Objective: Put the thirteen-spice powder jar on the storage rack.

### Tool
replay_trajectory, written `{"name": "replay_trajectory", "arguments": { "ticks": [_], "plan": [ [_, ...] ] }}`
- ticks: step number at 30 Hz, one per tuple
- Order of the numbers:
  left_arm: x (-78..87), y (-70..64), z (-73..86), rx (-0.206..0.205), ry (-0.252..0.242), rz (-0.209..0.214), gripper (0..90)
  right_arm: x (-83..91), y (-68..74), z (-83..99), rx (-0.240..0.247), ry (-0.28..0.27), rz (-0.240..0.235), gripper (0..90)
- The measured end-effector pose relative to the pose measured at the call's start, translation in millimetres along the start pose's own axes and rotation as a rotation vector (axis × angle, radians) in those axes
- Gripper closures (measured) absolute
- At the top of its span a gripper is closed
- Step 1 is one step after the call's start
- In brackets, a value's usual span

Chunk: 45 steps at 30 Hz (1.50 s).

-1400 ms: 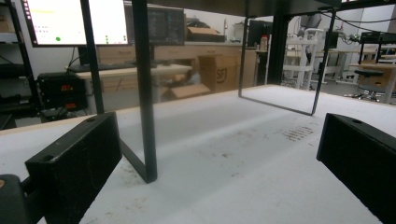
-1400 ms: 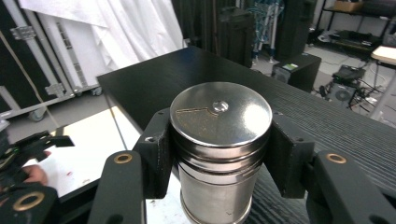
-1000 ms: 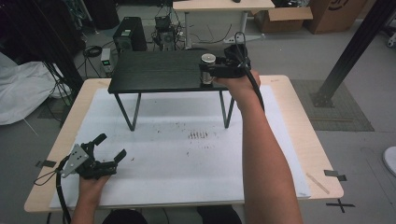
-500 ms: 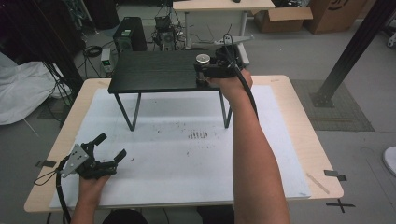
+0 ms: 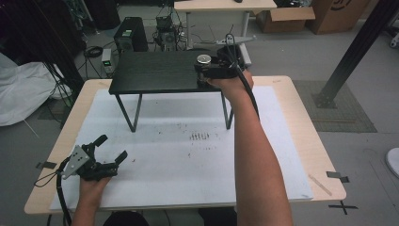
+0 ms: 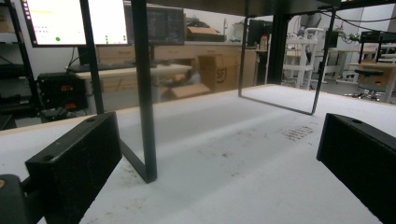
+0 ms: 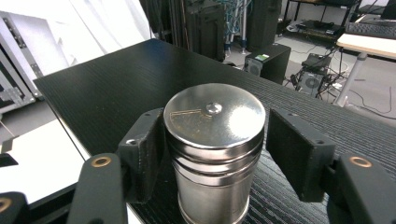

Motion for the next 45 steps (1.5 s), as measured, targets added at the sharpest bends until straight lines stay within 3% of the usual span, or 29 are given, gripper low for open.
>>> {"name": "replay_trajectory", "arguments": {
  "ticks": [20, 45],
  "plan": [
    [0.3, 0.0, 0.1, -0.006, 0.001, -0.002, 0.4, 20.9, 3.0, 3.1, -0.006, -0.029, -0.014, 24.1],
    [0.2, 0.1, 0.1, -0.006, 0.002, -0.002, 0.3, 70.7, 8.3, 13.0, -0.016, -0.175, -0.052, 10.7]
  ]
}}
Point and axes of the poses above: each handheld gripper's, and its own axes: x roughly backward along the jaws, z roughly out of its underside, y roughly to its left, the point moved 6 cm from there along -x, roughly forward along the jaws, and after that the axes turned 1 degree about -z, right-handed, at the moved point
